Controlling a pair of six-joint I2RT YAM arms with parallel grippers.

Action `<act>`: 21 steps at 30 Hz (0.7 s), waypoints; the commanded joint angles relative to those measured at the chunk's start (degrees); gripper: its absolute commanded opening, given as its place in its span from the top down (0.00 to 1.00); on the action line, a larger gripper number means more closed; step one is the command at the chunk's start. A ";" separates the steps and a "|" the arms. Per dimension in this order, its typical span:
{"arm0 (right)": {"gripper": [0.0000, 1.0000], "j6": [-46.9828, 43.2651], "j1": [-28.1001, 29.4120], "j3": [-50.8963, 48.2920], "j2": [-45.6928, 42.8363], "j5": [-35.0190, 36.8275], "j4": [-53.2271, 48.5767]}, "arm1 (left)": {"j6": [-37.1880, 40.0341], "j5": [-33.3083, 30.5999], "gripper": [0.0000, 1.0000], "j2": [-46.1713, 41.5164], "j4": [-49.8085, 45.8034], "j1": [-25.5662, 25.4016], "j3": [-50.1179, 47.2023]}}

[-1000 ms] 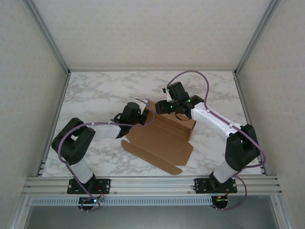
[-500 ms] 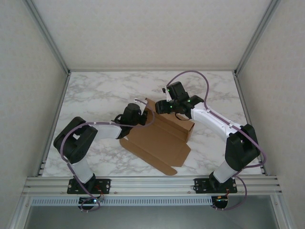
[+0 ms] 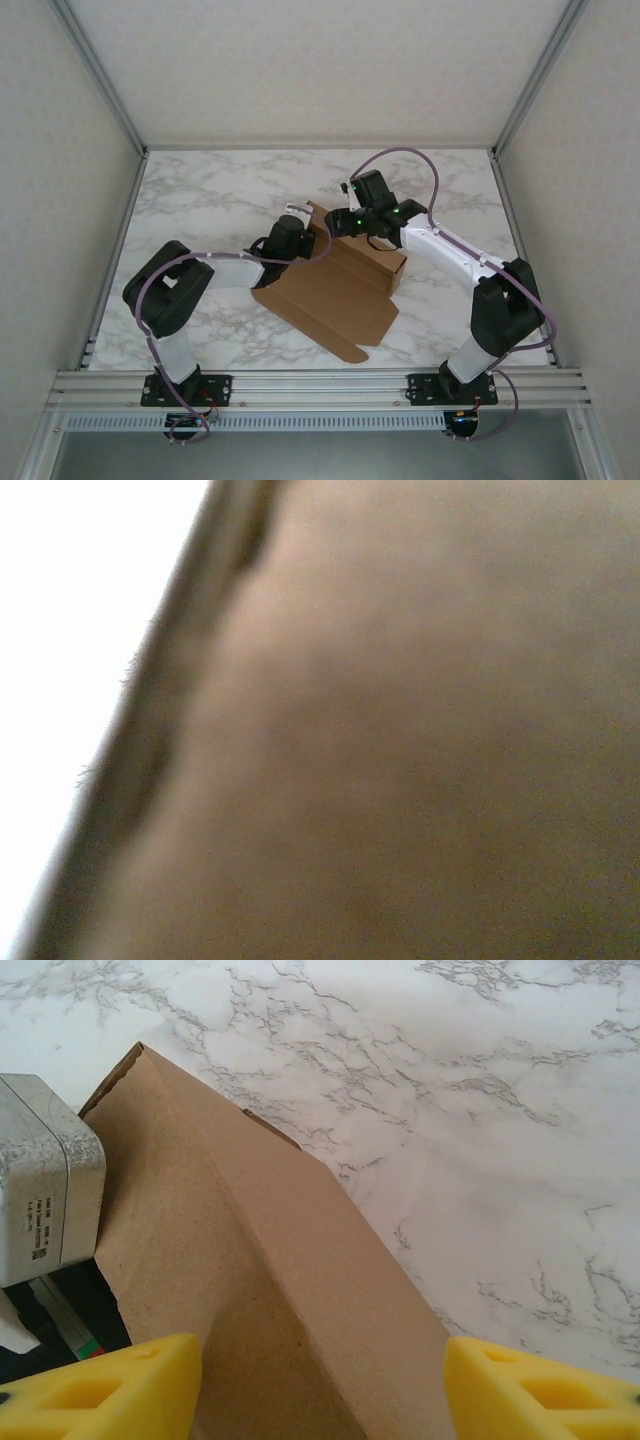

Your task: Fold the paper box

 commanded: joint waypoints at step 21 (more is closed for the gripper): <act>0.59 -0.26 0.86 3.50 -6.96 -6.46 -7.41 | -10.36 5.36 0.67 -21.45 5.79 2.90 -12.57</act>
